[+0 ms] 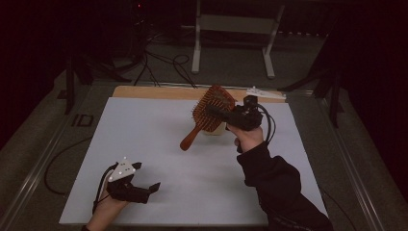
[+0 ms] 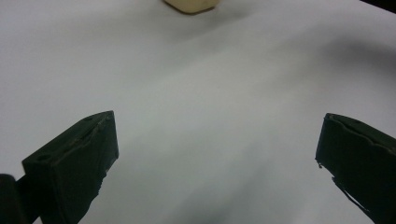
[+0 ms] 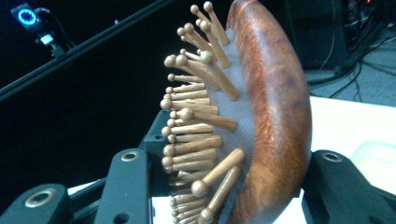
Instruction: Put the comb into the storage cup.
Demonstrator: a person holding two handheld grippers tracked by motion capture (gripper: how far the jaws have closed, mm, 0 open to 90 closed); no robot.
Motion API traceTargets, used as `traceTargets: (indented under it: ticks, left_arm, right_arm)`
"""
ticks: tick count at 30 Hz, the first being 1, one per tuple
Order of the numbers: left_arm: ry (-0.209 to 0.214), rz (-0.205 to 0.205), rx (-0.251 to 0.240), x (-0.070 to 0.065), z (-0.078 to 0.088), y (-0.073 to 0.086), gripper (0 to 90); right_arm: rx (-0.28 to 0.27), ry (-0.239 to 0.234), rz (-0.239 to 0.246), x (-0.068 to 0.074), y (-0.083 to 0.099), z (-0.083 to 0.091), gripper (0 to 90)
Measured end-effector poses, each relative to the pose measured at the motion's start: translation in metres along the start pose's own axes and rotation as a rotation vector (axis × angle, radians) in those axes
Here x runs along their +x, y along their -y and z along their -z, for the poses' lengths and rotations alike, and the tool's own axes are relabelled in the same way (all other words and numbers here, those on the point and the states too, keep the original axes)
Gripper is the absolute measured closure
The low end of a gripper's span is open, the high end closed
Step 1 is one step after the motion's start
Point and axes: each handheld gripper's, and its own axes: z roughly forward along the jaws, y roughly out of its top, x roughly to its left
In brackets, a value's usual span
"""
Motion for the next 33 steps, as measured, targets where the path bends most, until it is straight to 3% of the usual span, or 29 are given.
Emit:
traceTargets:
  ticks: [6, 10, 24, 33]
  left_arm:
    - [-0.006, -0.014, 0.016, 0.001, 0.003, 0.009, 0.0]
    - [-0.019, -0.015, 0.019, 0.001, 0.004, 0.013, 0.0]
    - [-0.026, -0.028, -0.006, 0.000, 0.006, 0.016, 0.0]
    - [-0.009, -0.027, -0.019, 0.000, 0.006, 0.016, 0.0]
  right_arm:
    - [-0.031, 0.033, 0.025, -0.002, -0.018, 0.007, 52.0]
    - [-0.058, 0.050, 0.018, -0.008, -0.028, 0.011, 52.0]
    - [-0.124, 0.156, 0.052, -0.025, -0.067, 0.023, 51.9]
    - [-0.120, 0.237, 0.067, -0.042, -0.079, 0.025, 51.9]
